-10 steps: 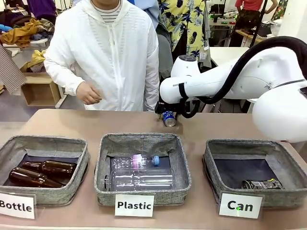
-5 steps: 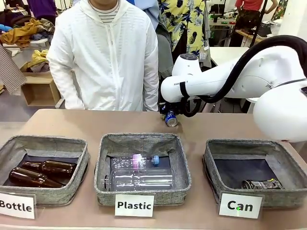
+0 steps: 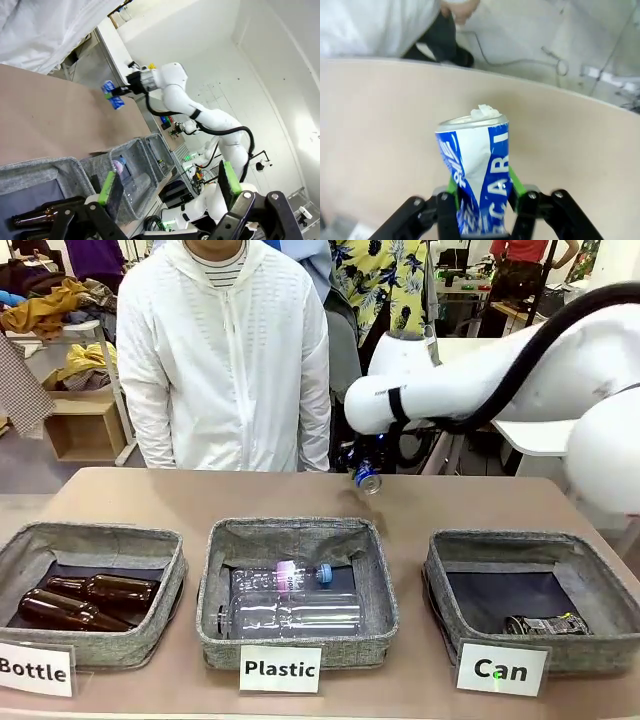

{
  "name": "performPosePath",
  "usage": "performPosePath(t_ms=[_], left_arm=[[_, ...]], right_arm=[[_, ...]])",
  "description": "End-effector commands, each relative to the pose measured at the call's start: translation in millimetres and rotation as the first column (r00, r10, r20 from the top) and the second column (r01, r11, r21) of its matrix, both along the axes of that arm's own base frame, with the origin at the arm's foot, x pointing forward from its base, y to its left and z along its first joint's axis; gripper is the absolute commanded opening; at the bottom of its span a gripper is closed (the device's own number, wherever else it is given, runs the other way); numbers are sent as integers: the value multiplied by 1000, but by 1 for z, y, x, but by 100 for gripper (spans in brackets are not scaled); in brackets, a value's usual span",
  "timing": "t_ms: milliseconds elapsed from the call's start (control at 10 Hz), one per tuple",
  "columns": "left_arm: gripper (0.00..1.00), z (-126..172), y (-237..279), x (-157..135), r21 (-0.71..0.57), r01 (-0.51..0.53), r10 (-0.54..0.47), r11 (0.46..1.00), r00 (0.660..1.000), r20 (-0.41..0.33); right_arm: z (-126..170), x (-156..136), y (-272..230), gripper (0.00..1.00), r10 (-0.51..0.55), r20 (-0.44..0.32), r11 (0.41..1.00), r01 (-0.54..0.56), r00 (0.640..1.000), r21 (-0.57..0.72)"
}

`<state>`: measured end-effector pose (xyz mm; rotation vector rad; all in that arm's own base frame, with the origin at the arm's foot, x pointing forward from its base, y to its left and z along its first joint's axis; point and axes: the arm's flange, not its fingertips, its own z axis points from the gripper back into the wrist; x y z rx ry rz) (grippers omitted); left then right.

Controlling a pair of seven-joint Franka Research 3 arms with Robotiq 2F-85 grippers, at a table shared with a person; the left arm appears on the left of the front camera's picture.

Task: Sort the can waste into the basket.
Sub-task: Pick up the can waste from the table and place it in the right Fabric basket.

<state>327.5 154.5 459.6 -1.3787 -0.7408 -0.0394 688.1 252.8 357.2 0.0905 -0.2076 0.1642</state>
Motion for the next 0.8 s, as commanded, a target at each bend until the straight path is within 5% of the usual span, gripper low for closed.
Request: performPosePath(t_ms=[0,200,500,600,700], left_arm=[[100,1,-2,-1,-9,-9,9,1000,1000,13],[100,1,-2,-1,-9,-9,9,1000,1000,13],[100,1,-2,-1,-9,-9,9,1000,1000,13],[100,1,-2,-1,-9,-9,9,1000,1000,13],[100,1,-2,-1,-9,-9,9,1000,1000,13]], right_arm=[[58,-85,-60,0,181,-63,983,-181,981,-3],[94,-170,-115,0,427,-77,904,-425,901,37],[86,-256,-167,0,682,-123,732,-672,721,117],[78,-279,-183,0,820,-62,571,-811,568,125],[73,-291,-193,0,862,-23,505,-854,506,127]])
